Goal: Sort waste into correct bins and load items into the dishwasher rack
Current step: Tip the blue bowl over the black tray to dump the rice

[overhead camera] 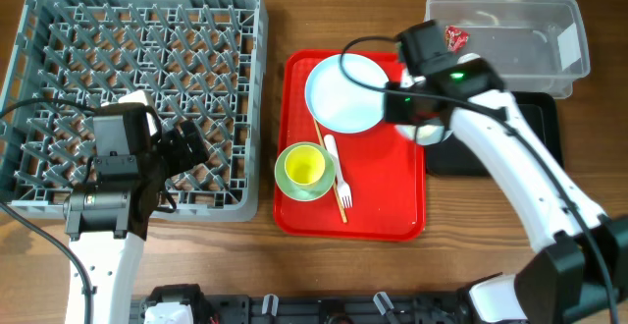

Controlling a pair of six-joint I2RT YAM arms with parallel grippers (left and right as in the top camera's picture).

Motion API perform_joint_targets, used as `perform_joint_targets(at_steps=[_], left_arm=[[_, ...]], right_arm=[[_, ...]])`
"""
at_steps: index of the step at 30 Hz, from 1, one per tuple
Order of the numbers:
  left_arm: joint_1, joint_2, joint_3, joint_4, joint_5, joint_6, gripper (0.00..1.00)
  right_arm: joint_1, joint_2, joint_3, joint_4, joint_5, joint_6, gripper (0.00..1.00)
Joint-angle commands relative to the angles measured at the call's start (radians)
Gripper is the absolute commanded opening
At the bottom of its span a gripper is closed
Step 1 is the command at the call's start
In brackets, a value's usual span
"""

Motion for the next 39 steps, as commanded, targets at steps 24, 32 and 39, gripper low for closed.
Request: perform_joint_targets(at_steps=[24, 32, 39], left_arm=[[-0.005, 0.002, 0.016, -0.001, 0.009, -0.008, 1.0], [-0.005, 0.002, 0.016, -0.001, 0.009, -0.008, 1.0], [-0.005, 0.002, 0.016, -0.001, 0.009, -0.008, 1.0]], right_arm=[[-0.715, 0.204, -0.199, 0.149, -1.181, -0.176, 0.04], [-0.875, 0.222, -0.199, 0.146, -1.405, -0.118, 0.04], [-0.97, 0.222, -0.199, 0.194, -1.404, -0.012, 0.04]])
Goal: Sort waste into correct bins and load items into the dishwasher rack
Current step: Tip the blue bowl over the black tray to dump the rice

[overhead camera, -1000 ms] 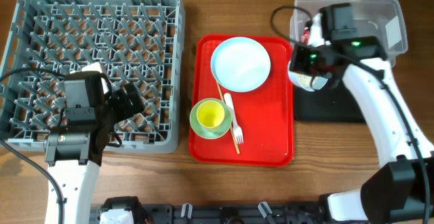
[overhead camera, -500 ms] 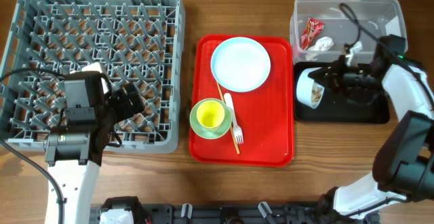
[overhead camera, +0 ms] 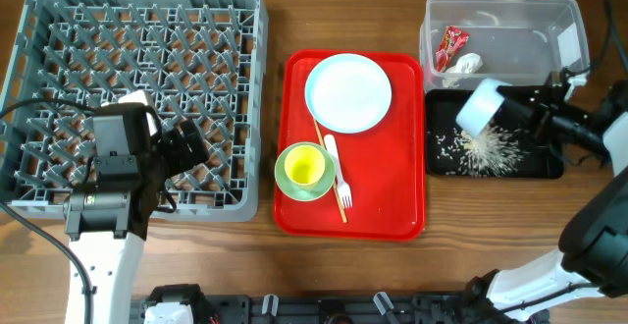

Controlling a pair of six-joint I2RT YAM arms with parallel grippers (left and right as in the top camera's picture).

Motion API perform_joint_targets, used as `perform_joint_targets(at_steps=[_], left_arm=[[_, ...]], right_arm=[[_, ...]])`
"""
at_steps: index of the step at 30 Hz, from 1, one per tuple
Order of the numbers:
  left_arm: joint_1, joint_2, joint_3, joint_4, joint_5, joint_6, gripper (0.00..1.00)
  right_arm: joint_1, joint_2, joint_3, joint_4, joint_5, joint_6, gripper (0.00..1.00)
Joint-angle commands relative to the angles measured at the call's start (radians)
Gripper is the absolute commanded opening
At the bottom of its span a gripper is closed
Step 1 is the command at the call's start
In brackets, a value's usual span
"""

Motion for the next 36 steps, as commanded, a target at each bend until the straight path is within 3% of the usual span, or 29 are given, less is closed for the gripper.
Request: perform_joint_targets(at_steps=[1, 5, 9, 15, 17, 21, 23, 26, 27, 29, 31, 35, 36], left_arm=[[-0.005, 0.002, 0.016, -0.004, 0.009, -0.008, 1.0], [-0.005, 0.002, 0.016, -0.015, 0.008, -0.008, 1.0], [-0.005, 0.002, 0.016, -0.014, 0.008, -0.008, 1.0], [-0.005, 0.002, 0.016, -0.014, 0.008, -0.008, 1.0], [-0.005, 0.002, 0.016, -0.014, 0.008, -0.008, 1.0], [-0.005, 0.002, 0.016, -0.014, 0.008, -0.008, 1.0], [-0.005, 0.002, 0.016, -0.014, 0.008, -0.008, 1.0], [-0.005, 0.002, 0.016, -0.014, 0.008, -0.008, 1.0], [-0.005, 0.002, 0.016, -0.014, 0.008, -0.008, 1.0], [-0.005, 0.002, 0.016, -0.014, 0.008, -0.008, 1.0], [-0.005, 0.002, 0.016, -0.014, 0.008, -0.008, 1.0], [-0.005, 0.002, 0.016, -0.014, 0.008, -0.008, 1.0], [-0.005, 0.002, 0.016, -0.014, 0.008, -0.008, 1.0]], right_arm=[[-0.042, 0.013, -0.003, 0.044, -0.053, 0.093, 0.04], [-0.05, 0.013, -0.003, 0.126, -0.072, 0.164, 0.04], [-0.049, 0.013, -0.003, 0.148, -0.254, 0.131, 0.04], [-0.049, 0.013, -0.003, 0.173, -0.259, 0.133, 0.04], [-0.049, 0.013, -0.003, 0.216, -0.225, 0.131, 0.04], [-0.049, 0.013, -0.003, 0.162, 0.022, 0.134, 0.04], [-0.049, 0.013, -0.003, 0.142, 0.016, 0.129, 0.04], [-0.049, 0.013, -0.003, 0.182, -0.261, -0.113, 0.05], [-0.049, 0.013, -0.003, 0.175, -0.252, -0.13, 0.05], [-0.049, 0.013, -0.003, 0.165, -0.125, -0.123, 0.05], [-0.045, 0.013, -0.003, 0.073, 0.152, -0.056, 0.04], [-0.015, 0.013, -0.003, -0.035, -0.092, -0.497, 0.06], [-0.01, 0.013, -0.003, -0.038, -0.066, -0.49, 0.09]])
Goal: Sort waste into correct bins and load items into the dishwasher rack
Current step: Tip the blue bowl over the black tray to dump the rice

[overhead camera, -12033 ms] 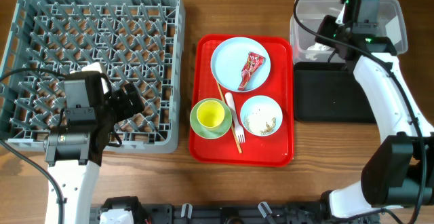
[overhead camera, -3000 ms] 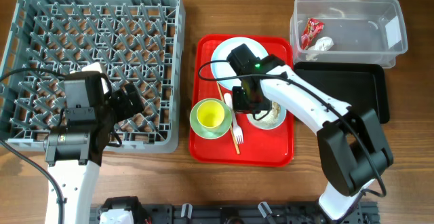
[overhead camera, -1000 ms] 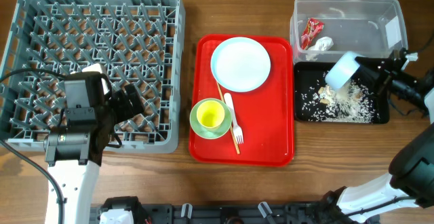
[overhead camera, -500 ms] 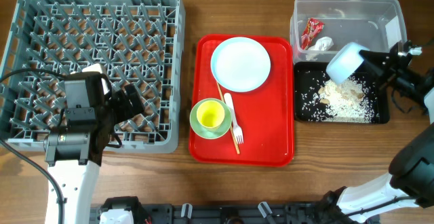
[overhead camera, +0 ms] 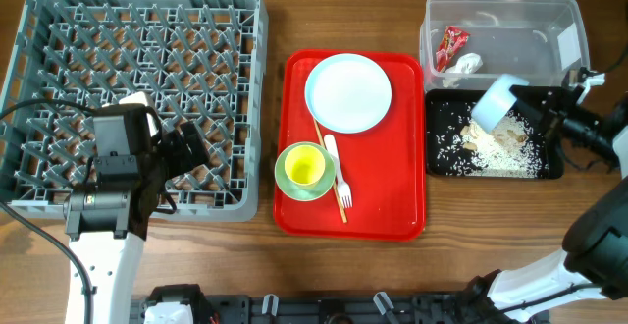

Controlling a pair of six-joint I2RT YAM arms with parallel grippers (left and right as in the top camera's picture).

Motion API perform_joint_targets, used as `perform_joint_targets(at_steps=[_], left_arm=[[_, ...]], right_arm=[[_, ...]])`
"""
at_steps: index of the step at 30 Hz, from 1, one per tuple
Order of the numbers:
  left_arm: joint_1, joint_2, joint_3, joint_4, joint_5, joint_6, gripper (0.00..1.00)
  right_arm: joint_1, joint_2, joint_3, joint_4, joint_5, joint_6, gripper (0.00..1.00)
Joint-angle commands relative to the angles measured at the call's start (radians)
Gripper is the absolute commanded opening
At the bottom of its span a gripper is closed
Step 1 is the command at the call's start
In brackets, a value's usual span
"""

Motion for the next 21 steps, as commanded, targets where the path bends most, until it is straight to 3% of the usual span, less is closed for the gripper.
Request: perform_joint_targets(at_steps=[1, 3, 6, 7, 9, 11, 16, 21], left_arm=[[-0.005, 0.002, 0.016, 0.001, 0.008, -0.008, 1.0], [-0.005, 0.002, 0.016, 0.0, 0.008, -0.008, 1.0], [-0.005, 0.002, 0.016, 0.0, 0.008, -0.008, 1.0], [-0.005, 0.002, 0.016, 0.0, 0.008, -0.008, 1.0], [-0.005, 0.002, 0.016, 0.0, 0.008, -0.008, 1.0], [-0.005, 0.002, 0.016, 0.0, 0.008, -0.008, 1.0], [-0.005, 0.002, 0.016, 0.0, 0.008, -0.008, 1.0], [-0.005, 0.002, 0.016, 0.0, 0.008, -0.008, 1.0]], right_arm=[[0.035, 0.009, -0.003, -0.028, 0.016, -0.198, 0.09], [0.043, 0.009, -0.003, -0.028, 0.101, -0.122, 0.05], [0.063, 0.009, -0.003, -0.103, -0.081, -0.37, 0.04], [0.067, 0.009, -0.003, -0.101, -0.074, -0.363, 0.04], [0.068, 0.009, -0.003, -0.077, 0.0, -0.215, 0.04], [0.077, 0.007, -0.003, -0.111, -0.061, -0.346, 0.04], [0.081, 0.006, -0.002, -0.134, 0.145, -0.195, 0.04], [0.121, -0.023, 0.013, -0.219, 0.247, -0.235, 0.04]])
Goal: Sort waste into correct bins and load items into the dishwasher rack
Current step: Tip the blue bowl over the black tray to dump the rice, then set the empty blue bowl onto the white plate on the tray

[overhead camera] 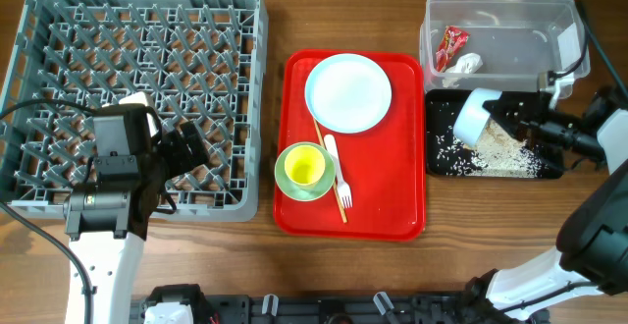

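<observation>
My right gripper is shut on a white bowl, held tipped on its side over the left part of the black bin. A heap of rice lies in that bin. On the red tray are a white plate, a yellow-green cup on a saucer, a white fork and a chopstick. The grey dishwasher rack fills the left side. My left gripper hovers over the rack's lower right part; its dark fingers cannot be made out.
A clear bin at the back right holds a red wrapper and a crumpled tissue. Black cables trail over the rack's left part and past the clear bin's right side.
The right gripper has moved the tipped bowl to the left, from the middle of the black bin to its left part. The rice heap lies much as before. The left arm is unchanged.
At first the right gripper was at the tray's right edge beside the plate. Then it held the bowl tipped over the black bin with rice spilling out. The heap had grown after that, and now the bowl hangs further left.
</observation>
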Controlling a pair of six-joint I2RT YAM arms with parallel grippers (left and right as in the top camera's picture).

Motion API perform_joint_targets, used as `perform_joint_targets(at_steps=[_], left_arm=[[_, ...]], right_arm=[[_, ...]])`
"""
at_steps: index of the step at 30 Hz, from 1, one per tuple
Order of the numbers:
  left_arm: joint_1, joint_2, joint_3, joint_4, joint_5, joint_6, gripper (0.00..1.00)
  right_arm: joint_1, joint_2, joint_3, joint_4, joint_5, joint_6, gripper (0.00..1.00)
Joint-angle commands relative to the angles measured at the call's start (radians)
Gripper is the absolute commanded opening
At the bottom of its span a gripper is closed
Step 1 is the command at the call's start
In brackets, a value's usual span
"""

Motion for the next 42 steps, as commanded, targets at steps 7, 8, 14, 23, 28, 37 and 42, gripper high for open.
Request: perform_joint_targets(at_steps=[7, 8, 14, 23, 28, 37, 42], left_arm=[[-0.005, 0.002, 0.016, 0.002, 0.008, -0.008, 1.0], [-0.005, 0.002, 0.016, 0.004, 0.008, -0.008, 1.0], [-0.005, 0.002, 0.016, 0.007, 0.008, -0.008, 1.0], [-0.005, 0.002, 0.016, 0.006, 0.008, -0.008, 1.0], [-0.005, 0.002, 0.016, 0.006, 0.008, -0.008, 1.0], [-0.005, 0.002, 0.016, 0.006, 0.008, -0.008, 1.0], [-0.005, 0.002, 0.016, 0.007, 0.008, -0.008, 1.0]], right_arm=[[0.331, -0.186, 0.165, -0.052, 0.359, 0.021, 0.04], [0.382, -0.197, 0.181, -0.033, 0.421, 0.043, 0.04], [0.771, -0.188, 0.198, 0.213, 0.815, 0.141, 0.04], [1.067, 0.029, 0.196, 0.413, 1.019, 0.171, 0.04], [1.067, 0.092, 0.196, 0.399, 1.002, 0.193, 0.17], [1.053, -0.06, 0.222, 0.287, 0.912, 0.196, 0.52], [1.075, -0.15, 0.223, 0.18, 0.909, 0.282, 0.71]])
